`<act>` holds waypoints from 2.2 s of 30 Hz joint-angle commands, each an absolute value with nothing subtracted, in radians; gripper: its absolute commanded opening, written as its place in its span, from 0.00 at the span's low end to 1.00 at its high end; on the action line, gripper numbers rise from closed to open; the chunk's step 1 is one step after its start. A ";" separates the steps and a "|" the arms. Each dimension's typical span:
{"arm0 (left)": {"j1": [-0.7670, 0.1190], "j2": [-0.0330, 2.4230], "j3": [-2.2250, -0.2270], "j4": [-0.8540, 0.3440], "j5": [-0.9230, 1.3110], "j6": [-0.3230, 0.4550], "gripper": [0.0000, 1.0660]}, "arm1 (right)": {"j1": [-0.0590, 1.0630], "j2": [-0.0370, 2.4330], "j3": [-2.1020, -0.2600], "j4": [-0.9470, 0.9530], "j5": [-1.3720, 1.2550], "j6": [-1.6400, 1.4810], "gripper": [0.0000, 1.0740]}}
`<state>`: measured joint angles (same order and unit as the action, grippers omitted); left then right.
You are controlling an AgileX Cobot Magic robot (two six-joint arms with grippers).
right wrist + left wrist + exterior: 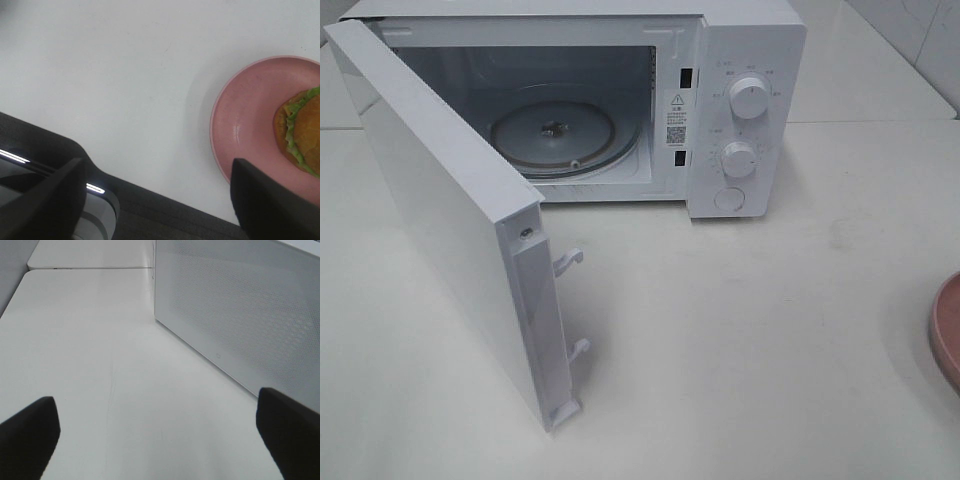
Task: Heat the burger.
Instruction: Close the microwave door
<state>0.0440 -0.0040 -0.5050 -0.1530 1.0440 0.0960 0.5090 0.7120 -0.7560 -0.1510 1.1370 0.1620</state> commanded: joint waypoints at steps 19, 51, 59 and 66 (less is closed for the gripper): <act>0.048 -0.025 -0.502 -0.158 1.037 0.092 0.94 | 0.282 0.211 -0.616 -0.097 1.131 0.075 0.71; 0.048 -0.025 -0.502 -0.158 1.037 0.092 0.94 | 0.155 -0.031 -0.506 -0.049 1.039 0.053 0.71; 0.048 -0.025 -0.502 -0.158 1.037 0.092 0.94 | 0.155 -0.031 -0.506 -0.049 1.039 0.053 0.71; 0.048 -0.025 -0.502 -0.158 1.037 0.092 0.94 | 0.155 -0.031 -0.506 -0.049 1.039 0.053 0.71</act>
